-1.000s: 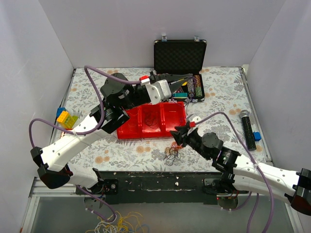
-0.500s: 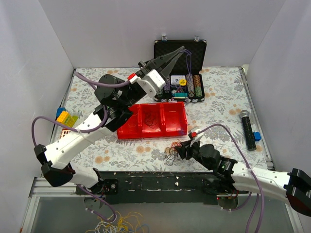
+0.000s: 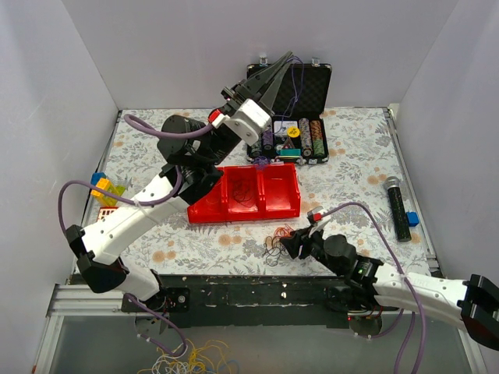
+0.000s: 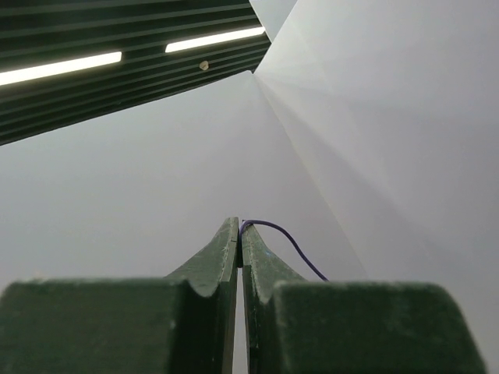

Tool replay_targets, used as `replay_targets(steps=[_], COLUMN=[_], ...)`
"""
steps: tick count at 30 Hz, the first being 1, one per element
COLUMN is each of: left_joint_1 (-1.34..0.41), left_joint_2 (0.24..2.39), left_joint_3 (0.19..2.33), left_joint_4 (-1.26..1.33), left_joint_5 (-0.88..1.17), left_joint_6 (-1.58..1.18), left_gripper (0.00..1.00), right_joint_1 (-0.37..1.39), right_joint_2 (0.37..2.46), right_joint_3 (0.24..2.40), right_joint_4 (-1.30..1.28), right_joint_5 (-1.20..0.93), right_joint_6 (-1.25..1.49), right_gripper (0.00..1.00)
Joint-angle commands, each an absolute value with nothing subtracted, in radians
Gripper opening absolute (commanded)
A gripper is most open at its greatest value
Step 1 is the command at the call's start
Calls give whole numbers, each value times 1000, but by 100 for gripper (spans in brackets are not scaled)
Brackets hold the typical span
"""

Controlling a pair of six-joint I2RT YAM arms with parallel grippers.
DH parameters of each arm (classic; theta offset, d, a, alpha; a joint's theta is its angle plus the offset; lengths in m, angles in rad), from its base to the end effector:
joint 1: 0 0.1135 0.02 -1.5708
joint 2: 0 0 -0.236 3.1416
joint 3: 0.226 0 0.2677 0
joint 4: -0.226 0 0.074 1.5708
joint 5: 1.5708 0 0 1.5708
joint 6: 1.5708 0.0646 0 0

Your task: Untangle the cables

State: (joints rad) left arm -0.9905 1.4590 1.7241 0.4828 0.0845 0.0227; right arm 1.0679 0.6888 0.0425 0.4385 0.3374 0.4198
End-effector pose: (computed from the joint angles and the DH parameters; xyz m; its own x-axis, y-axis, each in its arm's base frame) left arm 0.1770 -0.2800 0.5684 0.3925 -0.5574 -0.7316 0.8586 0.5073 0.0740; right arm 0.1220 0.1774 0.1264 -0.3642 0.1360 -0.9214 -0.5719 0.7481 0.3365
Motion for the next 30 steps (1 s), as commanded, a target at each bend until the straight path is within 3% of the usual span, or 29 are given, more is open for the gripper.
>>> replay_targets(steps=[1, 11, 30], left_joint_1=[-992, -913, -868], left_joint_2=[1442, 1416, 1511], left_joint_3=[1684, 1407, 1335], left_joint_4=[489, 543, 546], left_joint_5=[51, 26, 38], left_joint_6=[38, 61, 8], left_gripper=[0, 0, 0], right_joint_1=[1066, 1069, 1068], right_joint_2=[666, 522, 379], right_joint_3=[14, 11, 8], right_joint_4=[462, 345, 225], right_joint_5=[350, 376, 433], right_joint_6=[433, 440, 453], right_gripper=[55, 54, 52])
